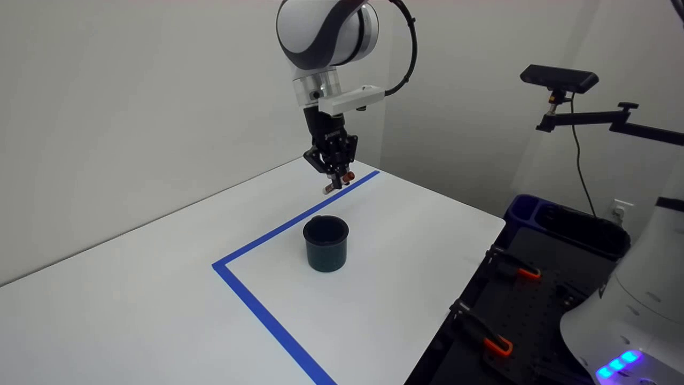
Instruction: Take the marker out of the mug and place it on the tabletop.
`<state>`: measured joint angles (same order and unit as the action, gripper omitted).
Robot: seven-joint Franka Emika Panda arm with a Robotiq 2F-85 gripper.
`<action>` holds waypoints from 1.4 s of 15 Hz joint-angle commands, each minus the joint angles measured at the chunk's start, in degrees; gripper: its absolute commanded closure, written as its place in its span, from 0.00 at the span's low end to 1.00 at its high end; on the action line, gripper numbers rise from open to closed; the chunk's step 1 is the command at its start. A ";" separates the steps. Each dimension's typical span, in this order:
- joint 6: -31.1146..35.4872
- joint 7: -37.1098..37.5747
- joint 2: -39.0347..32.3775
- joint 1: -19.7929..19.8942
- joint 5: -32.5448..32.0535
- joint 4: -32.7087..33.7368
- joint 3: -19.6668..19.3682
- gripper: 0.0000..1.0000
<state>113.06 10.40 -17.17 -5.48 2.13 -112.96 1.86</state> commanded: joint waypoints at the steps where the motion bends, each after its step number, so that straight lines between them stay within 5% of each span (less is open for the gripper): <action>1: 11.27 -1.64 0.82 2.23 0.37 -7.22 -1.27 0.95; 9: 37.24 -3.59 -6.48 4.98 1.79 -16.25 -1.37 0.95; 19: 39.25 -5.24 -10.64 6.19 2.34 -15.77 -0.50 0.95; 20: 39.09 -5.83 -10.72 6.52 2.62 -15.77 -0.20 0.56; 21: 39.02 -6.21 -10.78 6.61 2.70 -15.77 -0.20 0.55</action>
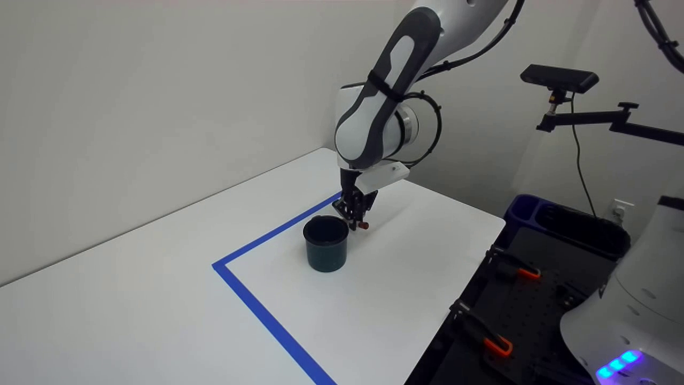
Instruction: Take the marker out of the mug and place it on the tabletop.
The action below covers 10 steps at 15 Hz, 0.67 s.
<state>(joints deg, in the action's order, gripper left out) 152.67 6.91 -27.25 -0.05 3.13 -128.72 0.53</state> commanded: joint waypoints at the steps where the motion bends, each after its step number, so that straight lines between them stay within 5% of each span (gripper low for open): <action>1: -0.68 -3.08 -0.82 1.38 1.94 -0.06 1.24 0.49; 7: -1.08 -2.16 -0.14 1.04 1.10 -0.08 0.13 0.04; 10: -2.66 -1.29 1.84 0.40 -0.05 0.11 -1.15 0.00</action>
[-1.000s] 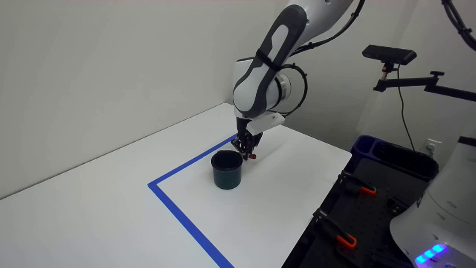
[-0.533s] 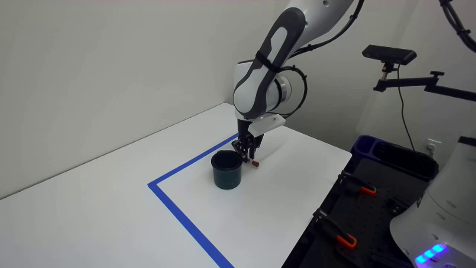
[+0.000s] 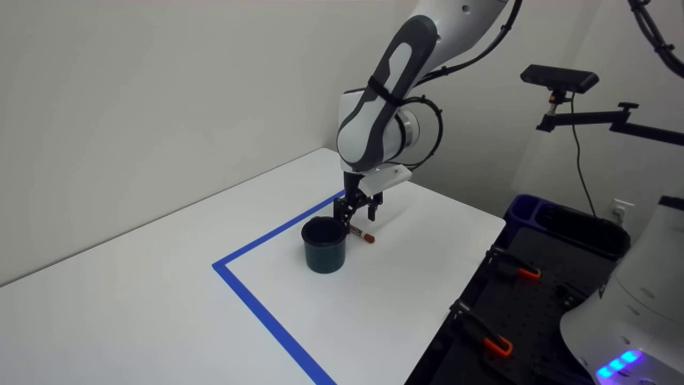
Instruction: Take the marker out of the mug and place it on the tabletop.
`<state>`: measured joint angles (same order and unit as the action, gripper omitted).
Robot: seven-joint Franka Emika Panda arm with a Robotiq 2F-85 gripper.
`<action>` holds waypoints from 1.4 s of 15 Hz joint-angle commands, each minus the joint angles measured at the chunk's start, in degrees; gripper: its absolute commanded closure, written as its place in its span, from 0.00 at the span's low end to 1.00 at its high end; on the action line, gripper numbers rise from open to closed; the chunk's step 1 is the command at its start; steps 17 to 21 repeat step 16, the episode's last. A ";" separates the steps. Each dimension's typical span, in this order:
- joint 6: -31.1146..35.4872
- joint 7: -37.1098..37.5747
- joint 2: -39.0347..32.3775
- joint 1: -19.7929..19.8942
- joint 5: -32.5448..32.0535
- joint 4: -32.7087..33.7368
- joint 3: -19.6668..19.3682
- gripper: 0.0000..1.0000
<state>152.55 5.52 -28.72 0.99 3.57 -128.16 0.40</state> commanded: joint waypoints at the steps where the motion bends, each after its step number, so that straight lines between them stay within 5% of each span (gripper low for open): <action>1: -3.33 0.32 4.48 -0.78 -0.83 -0.47 -1.40 0.00; 13: -21.13 3.70 18.88 -2.31 -5.79 2.96 -1.79 0.00; 21: -23.09 3.81 19.65 -2.22 -5.31 3.37 -1.53 0.00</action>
